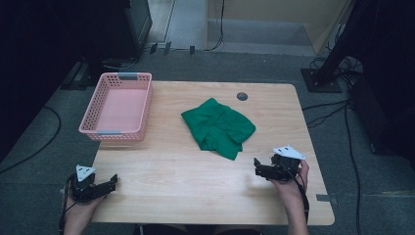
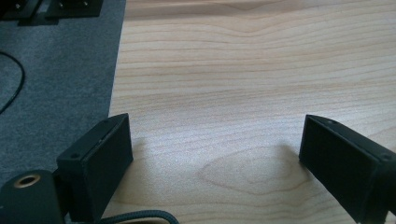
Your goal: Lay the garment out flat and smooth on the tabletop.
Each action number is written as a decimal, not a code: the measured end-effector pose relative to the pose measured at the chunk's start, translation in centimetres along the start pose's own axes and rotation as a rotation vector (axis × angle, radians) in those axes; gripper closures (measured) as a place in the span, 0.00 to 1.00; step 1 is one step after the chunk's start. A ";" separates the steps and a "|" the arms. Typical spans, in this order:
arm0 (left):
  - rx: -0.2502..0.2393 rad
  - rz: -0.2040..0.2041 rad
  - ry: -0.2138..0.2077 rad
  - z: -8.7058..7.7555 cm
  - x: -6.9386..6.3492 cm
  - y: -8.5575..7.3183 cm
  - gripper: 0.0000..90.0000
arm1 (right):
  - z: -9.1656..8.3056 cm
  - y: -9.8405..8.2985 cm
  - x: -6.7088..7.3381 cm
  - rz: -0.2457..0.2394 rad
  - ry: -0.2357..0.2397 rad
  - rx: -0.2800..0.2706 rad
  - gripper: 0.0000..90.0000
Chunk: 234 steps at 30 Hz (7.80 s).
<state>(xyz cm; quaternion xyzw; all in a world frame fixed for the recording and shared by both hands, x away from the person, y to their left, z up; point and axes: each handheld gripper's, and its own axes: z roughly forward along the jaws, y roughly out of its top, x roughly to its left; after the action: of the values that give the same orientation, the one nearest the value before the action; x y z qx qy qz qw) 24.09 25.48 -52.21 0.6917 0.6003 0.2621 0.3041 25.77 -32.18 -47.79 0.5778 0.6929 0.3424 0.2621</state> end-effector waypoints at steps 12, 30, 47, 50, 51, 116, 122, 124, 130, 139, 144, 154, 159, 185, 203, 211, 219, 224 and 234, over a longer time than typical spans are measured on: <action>0.000 0.002 -0.001 0.0 0.0 0.0 0.11 | 1.6 1.9 2.2 -0.038 0.025 0.007 0.02; 0.000 0.003 -0.001 0.1 0.0 0.1 0.11 | 5.0 4.7 5.8 -0.052 0.080 0.036 0.02; -0.001 0.003 -0.001 0.1 0.0 0.1 0.11 | 10.0 6.0 8.0 0.022 -0.017 0.064 0.27; -0.002 0.002 -0.002 0.1 0.0 0.1 0.11 | 10.7 6.1 8.2 0.022 -0.045 0.058 0.30; -0.002 0.002 -0.002 0.1 0.0 0.1 0.11 | 11.0 6.2 8.3 0.022 -0.054 0.057 0.32; -0.053 0.015 -0.140 -1.4 -6.9 1.6 0.12 | 5.9 -0.8 10.5 0.033 0.194 0.010 0.15; -0.082 -0.006 -0.185 -1.3 -9.7 2.3 0.12 | 6.6 1.1 9.8 0.035 0.169 -0.024 0.16; -0.089 -0.005 -0.197 -1.4 -10.4 2.5 0.12 | 7.0 1.4 9.8 0.032 0.161 -0.020 0.16; -0.095 0.025 -0.221 -0.9 -14.4 3.8 0.12 | 9.3 2.4 10.7 -0.057 0.109 0.036 0.16; -0.104 0.168 -0.212 0.0 -20.5 6.9 0.12 | 9.9 1.5 11.2 -0.119 0.091 0.033 0.18; -0.099 0.207 -0.211 1.0 -23.3 8.4 0.12 | 8.9 0.5 11.8 -0.131 0.114 0.033 0.18; -0.067 0.301 -0.210 2.9 -27.6 8.9 0.12 | 5.1 0.5 7.4 -0.013 0.108 -0.036 0.16; -0.045 0.329 -0.186 4.2 -28.7 9.5 0.12 | 5.1 -1.0 5.4 -0.045 0.040 -0.013 0.14; -0.018 0.151 -0.113 4.5 -22.5 9.1 0.99 | 6.5 -1.2 4.1 -0.017 0.021 0.055 0.13; 0.021 0.371 -0.102 6.5 -29.2 7.9 0.64 | 6.5 -1.2 4.1 -0.017 0.019 0.053 0.13; -0.030 0.175 -0.162 5.4 -25.0 8.3 1.00 | 6.5 -1.2 4.1 -0.018 0.019 0.054 0.13; -0.039 -0.104 -0.132 4.0 -18.5 6.9 0.96 | 6.5 -1.2 4.1 -0.018 0.018 0.054 0.13; -0.075 -0.156 -0.131 3.0 -16.5 6.2 0.72 | 6.5 -1.2 4.1 -0.017 0.018 0.055 0.13; -0.115 0.203 -0.183 2.4 -26.4 7.5 0.50 | 6.5 -1.2 4.1 -0.014 0.015 0.054 0.13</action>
<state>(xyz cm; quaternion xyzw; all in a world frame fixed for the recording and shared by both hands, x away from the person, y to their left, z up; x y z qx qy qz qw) 27.11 -1.60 -48.25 0.7512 0.4812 0.2612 0.3686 29.19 -27.15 -52.70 0.5772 0.7078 0.3264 0.2436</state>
